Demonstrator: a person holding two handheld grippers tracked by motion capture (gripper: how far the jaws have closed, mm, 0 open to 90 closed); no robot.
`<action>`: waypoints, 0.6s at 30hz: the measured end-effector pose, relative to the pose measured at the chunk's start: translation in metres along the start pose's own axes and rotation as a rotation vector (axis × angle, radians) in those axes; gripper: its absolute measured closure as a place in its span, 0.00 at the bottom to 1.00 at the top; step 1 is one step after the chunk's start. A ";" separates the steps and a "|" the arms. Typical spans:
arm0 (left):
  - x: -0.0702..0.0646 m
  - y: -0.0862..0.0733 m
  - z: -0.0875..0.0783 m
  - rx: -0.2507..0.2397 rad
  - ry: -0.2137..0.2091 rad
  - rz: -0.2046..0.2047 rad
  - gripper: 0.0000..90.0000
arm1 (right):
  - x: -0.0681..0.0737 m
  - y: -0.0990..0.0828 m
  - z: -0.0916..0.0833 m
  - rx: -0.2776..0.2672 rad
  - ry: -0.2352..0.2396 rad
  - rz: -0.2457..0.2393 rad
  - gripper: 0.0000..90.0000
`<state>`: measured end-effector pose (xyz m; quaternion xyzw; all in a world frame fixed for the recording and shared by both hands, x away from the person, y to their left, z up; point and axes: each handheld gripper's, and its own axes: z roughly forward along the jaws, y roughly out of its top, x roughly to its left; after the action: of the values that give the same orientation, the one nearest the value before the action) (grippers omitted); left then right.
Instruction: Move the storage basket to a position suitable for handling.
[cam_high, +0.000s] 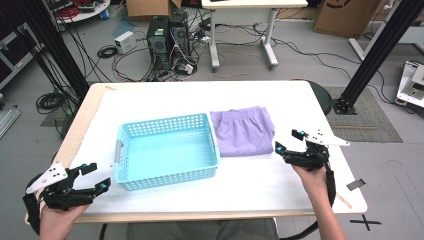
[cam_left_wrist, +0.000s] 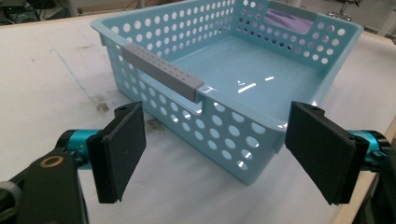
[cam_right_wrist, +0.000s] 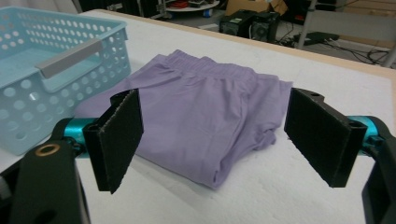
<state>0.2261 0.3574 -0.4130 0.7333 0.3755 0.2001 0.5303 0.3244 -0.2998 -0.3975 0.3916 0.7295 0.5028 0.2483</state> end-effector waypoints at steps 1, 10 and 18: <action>-0.001 -0.001 0.001 0.006 -0.007 0.002 0.23 | 0.002 0.000 0.001 0.003 0.005 -0.002 0.22; -0.011 -0.012 0.013 0.041 -0.036 0.007 0.23 | 0.013 0.001 0.009 0.006 0.052 -0.014 0.22; -0.021 -0.015 0.027 0.057 -0.040 0.019 0.23 | 0.032 0.004 0.019 0.020 0.114 -0.036 0.22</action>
<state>0.2260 0.3269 -0.4338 0.7554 0.3637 0.1797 0.5146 0.3217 -0.2622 -0.4002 0.3518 0.7542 0.5125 0.2115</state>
